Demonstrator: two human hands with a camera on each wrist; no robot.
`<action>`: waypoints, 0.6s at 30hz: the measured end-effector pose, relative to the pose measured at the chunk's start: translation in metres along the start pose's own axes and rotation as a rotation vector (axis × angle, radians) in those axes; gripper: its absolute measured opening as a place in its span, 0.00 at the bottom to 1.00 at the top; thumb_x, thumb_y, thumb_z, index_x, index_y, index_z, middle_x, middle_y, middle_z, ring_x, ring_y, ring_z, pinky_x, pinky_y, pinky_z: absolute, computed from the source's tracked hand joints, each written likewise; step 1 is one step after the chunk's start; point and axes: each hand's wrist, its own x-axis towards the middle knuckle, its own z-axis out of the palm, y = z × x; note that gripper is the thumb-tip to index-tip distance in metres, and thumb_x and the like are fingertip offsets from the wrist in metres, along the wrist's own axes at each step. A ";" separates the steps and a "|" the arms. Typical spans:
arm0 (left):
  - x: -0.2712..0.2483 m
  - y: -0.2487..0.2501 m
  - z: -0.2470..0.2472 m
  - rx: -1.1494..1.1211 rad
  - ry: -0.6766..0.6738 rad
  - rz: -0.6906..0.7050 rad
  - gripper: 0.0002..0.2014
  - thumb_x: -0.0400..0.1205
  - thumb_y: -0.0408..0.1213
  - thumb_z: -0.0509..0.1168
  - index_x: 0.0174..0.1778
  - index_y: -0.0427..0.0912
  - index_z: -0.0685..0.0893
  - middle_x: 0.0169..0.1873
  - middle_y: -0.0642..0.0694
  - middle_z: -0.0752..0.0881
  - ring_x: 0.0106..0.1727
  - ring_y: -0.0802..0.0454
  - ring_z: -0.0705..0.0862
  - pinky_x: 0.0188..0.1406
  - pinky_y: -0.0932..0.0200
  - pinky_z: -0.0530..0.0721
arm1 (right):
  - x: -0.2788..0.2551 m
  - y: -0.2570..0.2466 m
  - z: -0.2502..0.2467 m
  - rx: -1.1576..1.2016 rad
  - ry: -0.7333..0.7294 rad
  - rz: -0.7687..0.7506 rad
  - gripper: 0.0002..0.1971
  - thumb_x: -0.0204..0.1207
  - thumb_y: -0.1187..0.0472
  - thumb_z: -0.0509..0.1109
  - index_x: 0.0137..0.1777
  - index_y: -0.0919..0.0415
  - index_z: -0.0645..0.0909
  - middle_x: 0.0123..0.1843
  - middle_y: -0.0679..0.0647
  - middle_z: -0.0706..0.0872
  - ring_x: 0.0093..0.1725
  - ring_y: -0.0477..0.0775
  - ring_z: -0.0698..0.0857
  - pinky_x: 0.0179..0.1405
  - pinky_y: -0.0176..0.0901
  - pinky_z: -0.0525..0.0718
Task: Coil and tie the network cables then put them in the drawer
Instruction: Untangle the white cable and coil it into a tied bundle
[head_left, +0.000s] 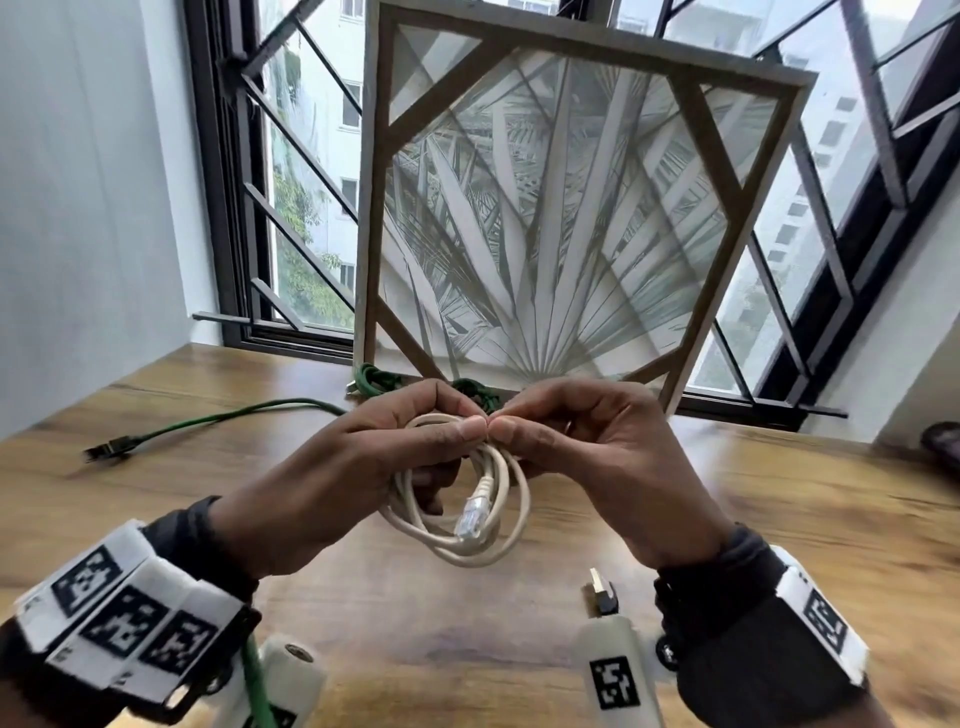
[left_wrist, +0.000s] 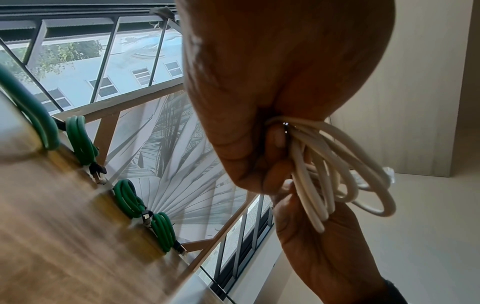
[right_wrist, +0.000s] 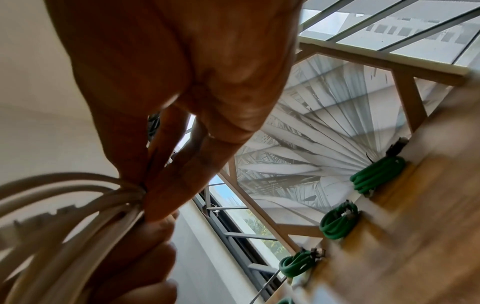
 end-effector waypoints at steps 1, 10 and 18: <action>0.000 0.000 -0.001 0.008 0.003 0.004 0.12 0.80 0.42 0.72 0.53 0.37 0.86 0.38 0.39 0.73 0.33 0.53 0.71 0.28 0.64 0.77 | 0.000 0.001 0.000 -0.041 -0.011 -0.012 0.05 0.76 0.70 0.77 0.49 0.73 0.89 0.41 0.60 0.93 0.39 0.54 0.92 0.39 0.41 0.89; 0.002 0.000 -0.007 -0.051 -0.011 0.037 0.12 0.81 0.43 0.72 0.55 0.39 0.88 0.49 0.37 0.76 0.50 0.38 0.67 0.42 0.52 0.75 | 0.001 0.006 0.010 0.081 0.013 0.001 0.06 0.81 0.66 0.69 0.52 0.69 0.83 0.43 0.55 0.92 0.41 0.50 0.91 0.40 0.41 0.89; 0.003 0.000 -0.009 -0.049 0.017 0.066 0.13 0.80 0.43 0.74 0.57 0.40 0.90 0.50 0.36 0.80 0.54 0.37 0.69 0.50 0.44 0.72 | 0.003 0.009 0.014 0.189 0.089 0.041 0.12 0.76 0.63 0.74 0.54 0.73 0.85 0.46 0.66 0.91 0.42 0.57 0.90 0.41 0.44 0.90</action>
